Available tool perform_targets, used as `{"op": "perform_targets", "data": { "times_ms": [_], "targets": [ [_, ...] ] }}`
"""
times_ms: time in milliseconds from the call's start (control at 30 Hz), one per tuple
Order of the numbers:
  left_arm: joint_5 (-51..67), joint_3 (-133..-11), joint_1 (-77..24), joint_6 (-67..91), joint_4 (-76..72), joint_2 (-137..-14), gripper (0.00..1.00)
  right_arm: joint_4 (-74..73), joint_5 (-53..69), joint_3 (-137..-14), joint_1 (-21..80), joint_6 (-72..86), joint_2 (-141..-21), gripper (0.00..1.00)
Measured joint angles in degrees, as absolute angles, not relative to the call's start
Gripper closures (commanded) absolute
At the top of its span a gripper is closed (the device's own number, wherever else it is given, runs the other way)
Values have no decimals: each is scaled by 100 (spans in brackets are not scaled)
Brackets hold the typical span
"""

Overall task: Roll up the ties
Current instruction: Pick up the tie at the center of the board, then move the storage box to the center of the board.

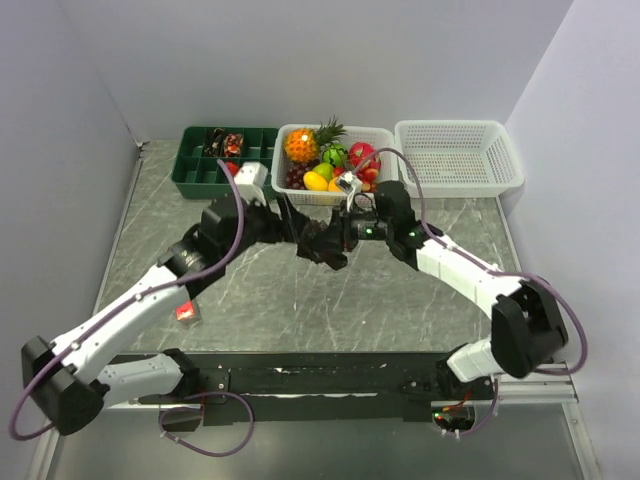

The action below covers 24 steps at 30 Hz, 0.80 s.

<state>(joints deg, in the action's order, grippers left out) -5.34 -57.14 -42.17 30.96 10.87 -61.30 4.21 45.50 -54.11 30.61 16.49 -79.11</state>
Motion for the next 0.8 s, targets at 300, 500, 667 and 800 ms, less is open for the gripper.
{"op": "perform_targets", "data": {
  "times_ms": [300, 500, 667, 800],
  "targets": [
    [-384, -6211, -2359, 3468, 1100, -7192, 8, -331, 3151, -7157, 3262, 1754, -9483, 100],
    [-21, -6576, -1033, 3800, 875, -8075, 17, -550, 2888, -8733, 3354, 1802, -10453, 100],
    [165, -7408, -475, 3887, 701, -9513, 46, -591, 2268, -10241, 3435, 1999, -11343, 100],
    [191, -8399, -427, 3848, 727, -10685, 60, -320, 1420, -10652, 3533, 2115, -11762, 100]
  ]
}}
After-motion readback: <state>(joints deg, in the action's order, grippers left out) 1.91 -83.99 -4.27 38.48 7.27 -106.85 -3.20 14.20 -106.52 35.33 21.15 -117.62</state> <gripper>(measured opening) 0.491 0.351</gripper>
